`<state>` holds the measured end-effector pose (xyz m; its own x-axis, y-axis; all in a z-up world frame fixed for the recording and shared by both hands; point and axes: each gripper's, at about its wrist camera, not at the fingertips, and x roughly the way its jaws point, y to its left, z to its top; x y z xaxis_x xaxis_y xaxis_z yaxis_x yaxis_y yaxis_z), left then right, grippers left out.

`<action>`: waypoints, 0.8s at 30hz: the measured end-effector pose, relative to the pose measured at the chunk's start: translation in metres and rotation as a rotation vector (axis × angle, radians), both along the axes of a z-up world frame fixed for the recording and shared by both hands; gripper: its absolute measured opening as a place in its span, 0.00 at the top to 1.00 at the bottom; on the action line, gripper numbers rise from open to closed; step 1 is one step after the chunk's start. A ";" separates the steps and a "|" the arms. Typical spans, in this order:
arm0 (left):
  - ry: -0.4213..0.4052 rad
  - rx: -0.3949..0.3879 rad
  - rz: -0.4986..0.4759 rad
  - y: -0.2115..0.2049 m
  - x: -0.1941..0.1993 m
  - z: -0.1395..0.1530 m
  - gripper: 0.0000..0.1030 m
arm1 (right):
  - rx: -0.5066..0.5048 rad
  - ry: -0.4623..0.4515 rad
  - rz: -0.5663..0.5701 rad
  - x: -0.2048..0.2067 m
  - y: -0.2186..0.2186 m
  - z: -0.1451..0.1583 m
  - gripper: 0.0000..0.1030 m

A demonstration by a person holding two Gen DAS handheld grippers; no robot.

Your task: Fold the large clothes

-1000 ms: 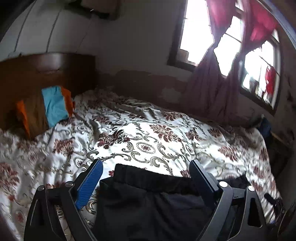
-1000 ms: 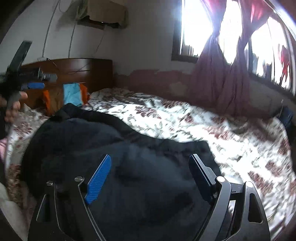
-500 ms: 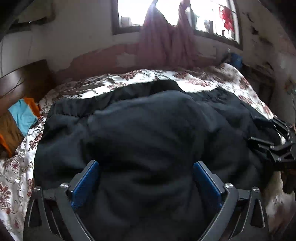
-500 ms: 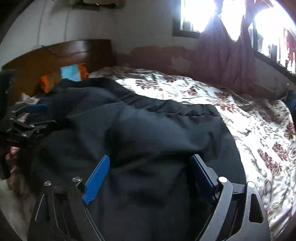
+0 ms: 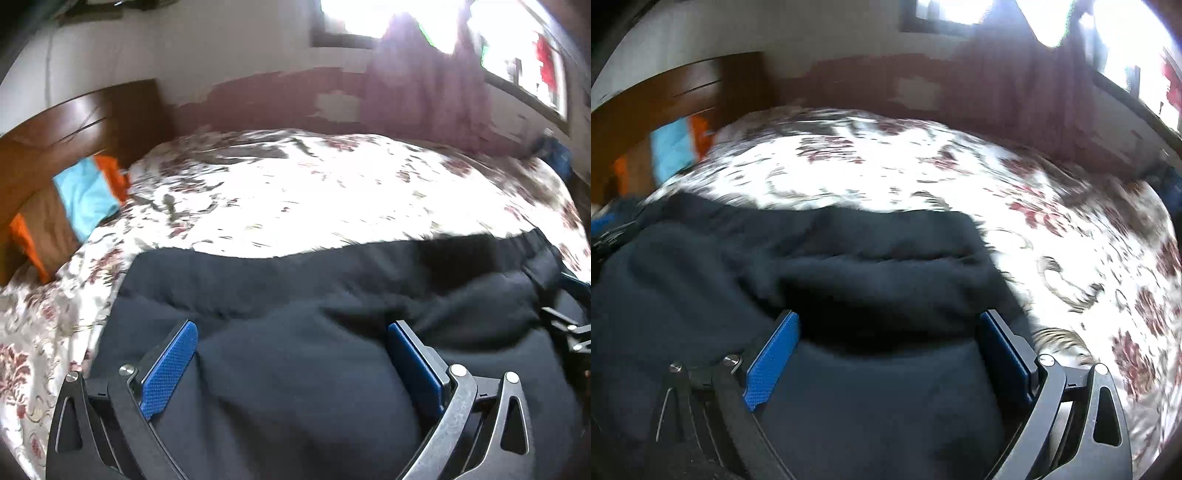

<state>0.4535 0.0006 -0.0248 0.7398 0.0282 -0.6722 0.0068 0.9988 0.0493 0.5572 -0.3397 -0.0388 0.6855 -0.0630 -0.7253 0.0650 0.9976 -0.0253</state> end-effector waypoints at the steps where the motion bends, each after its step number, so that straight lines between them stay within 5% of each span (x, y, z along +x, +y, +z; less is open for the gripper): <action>1: 0.003 -0.008 0.013 0.005 0.005 -0.001 0.00 | 0.042 0.015 -0.034 0.006 -0.011 -0.005 0.09; 5: 0.064 -0.114 0.043 0.033 0.029 -0.013 0.00 | 0.396 0.124 -0.041 0.025 -0.050 -0.050 0.01; 7: 0.076 -0.146 0.043 0.038 0.035 -0.019 0.00 | 0.479 0.104 -0.055 0.023 -0.058 -0.057 0.01; 24: 0.035 -0.220 0.050 0.043 0.032 -0.036 0.00 | 0.412 0.056 -0.059 0.015 -0.050 -0.057 0.01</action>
<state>0.4854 0.0437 -0.0608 0.7173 -0.0859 -0.6915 -0.0450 0.9846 -0.1690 0.5725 -0.3895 -0.0958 0.6482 0.2024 -0.7341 0.1322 0.9195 0.3703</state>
